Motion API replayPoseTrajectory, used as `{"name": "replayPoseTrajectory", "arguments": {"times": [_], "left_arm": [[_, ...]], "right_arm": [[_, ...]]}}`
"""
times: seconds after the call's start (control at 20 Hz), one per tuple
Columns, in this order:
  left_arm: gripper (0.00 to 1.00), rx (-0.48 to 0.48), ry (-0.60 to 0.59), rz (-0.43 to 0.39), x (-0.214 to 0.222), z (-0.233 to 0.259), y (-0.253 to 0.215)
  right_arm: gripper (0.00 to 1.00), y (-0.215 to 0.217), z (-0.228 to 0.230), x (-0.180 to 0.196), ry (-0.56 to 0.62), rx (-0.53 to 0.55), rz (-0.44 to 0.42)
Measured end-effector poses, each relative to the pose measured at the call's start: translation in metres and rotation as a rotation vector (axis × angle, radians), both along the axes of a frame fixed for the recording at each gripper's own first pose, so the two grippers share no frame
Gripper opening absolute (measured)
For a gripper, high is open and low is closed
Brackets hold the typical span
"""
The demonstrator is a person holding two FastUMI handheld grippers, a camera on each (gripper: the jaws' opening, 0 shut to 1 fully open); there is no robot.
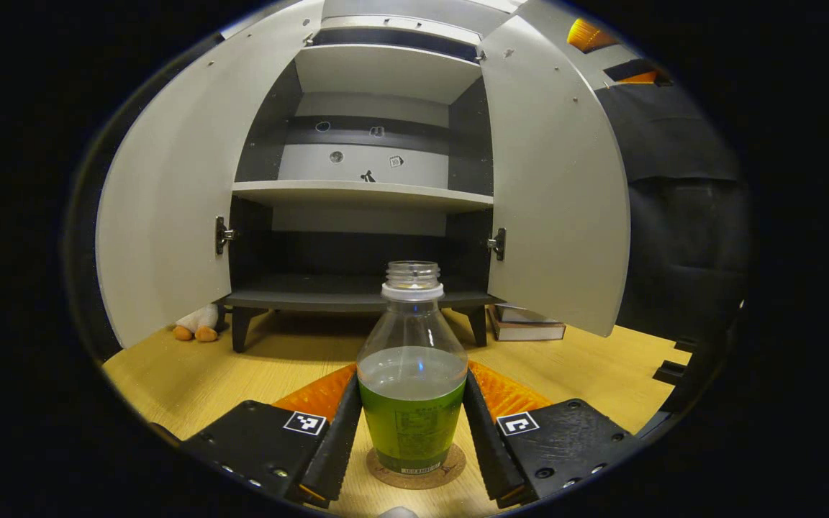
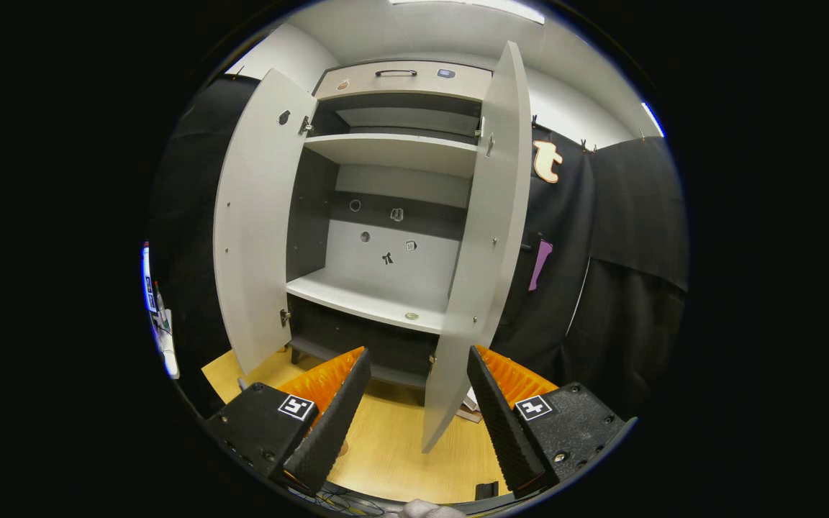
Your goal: Grasp the bottle in the cabinet with the left hand and place it on the coaster, then close the right door with the right hand and the left door with the left hand.
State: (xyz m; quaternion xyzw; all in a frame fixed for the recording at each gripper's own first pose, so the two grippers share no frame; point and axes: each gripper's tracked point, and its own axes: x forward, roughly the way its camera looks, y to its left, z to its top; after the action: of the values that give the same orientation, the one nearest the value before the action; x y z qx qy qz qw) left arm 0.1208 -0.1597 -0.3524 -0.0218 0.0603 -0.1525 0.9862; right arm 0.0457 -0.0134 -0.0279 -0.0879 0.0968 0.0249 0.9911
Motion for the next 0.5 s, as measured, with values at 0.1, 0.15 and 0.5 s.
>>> {"name": "replayPoseTrajectory", "arguments": {"times": [0.1,0.15,0.5], "left_arm": [[0.73,-0.001,-0.007,-0.010,0.000,0.000,-0.001],[0.75,-0.005,-0.007,-0.009,0.000,0.000,-0.001],[0.91,0.017,-0.046,0.006,0.002,0.027,0.005]], "right_arm": [[0.84,0.001,0.000,-0.001,0.001,-0.004,0.003],[0.84,0.002,0.000,-0.002,-0.002,-0.005,0.003],[0.84,0.006,0.011,-0.008,-0.029,-0.006,0.006]]}}
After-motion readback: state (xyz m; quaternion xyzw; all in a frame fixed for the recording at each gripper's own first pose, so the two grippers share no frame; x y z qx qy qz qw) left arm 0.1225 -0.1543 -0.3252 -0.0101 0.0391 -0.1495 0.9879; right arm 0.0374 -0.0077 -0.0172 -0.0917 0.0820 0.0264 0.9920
